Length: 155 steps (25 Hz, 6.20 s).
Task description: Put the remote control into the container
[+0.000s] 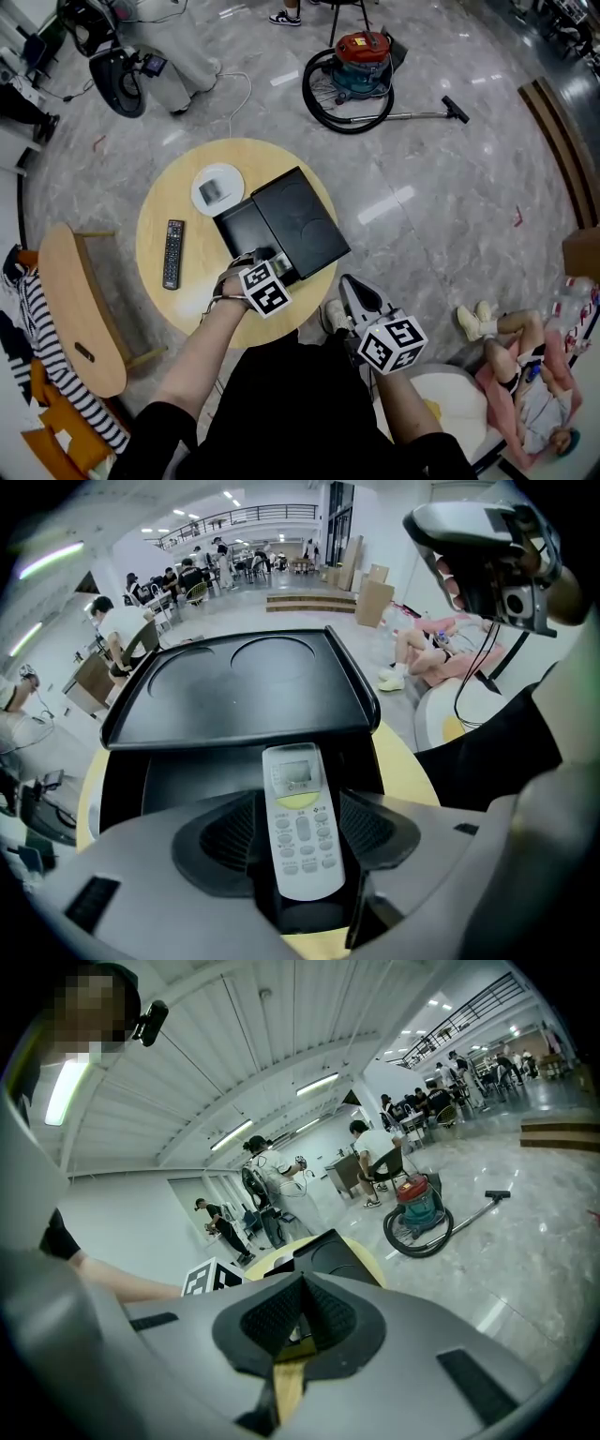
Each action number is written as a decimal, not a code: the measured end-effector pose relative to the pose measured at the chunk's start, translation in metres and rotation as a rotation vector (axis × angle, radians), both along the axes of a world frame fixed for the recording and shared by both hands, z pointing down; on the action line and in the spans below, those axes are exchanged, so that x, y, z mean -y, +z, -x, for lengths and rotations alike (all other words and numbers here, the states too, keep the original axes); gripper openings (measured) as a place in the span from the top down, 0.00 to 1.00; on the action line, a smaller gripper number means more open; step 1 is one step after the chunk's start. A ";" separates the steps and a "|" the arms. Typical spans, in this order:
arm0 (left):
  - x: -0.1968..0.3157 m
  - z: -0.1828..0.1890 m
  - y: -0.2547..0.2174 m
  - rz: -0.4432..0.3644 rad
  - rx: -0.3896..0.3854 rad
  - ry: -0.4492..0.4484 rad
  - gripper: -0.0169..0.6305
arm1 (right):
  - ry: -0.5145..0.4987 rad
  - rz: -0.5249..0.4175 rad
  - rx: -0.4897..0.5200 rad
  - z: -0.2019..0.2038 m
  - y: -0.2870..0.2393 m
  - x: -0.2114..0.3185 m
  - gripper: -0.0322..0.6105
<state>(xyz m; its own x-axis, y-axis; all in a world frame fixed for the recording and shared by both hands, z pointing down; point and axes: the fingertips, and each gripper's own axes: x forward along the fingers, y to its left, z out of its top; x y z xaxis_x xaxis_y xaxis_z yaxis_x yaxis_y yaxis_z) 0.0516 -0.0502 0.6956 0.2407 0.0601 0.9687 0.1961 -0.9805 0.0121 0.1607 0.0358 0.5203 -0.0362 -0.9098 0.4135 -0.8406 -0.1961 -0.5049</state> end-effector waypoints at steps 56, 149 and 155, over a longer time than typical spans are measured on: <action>0.084 0.152 -0.243 -0.151 -1.112 -0.925 0.96 | -0.373 -0.181 -0.210 0.062 -0.059 0.105 0.94; 0.131 0.227 0.003 0.013 -0.179 -1.171 0.59 | -0.422 -0.018 -0.190 0.064 -0.019 0.093 0.94; 0.131 0.229 0.012 -0.006 -0.122 -1.145 0.59 | -0.414 -0.011 -0.192 0.060 -0.017 0.088 0.94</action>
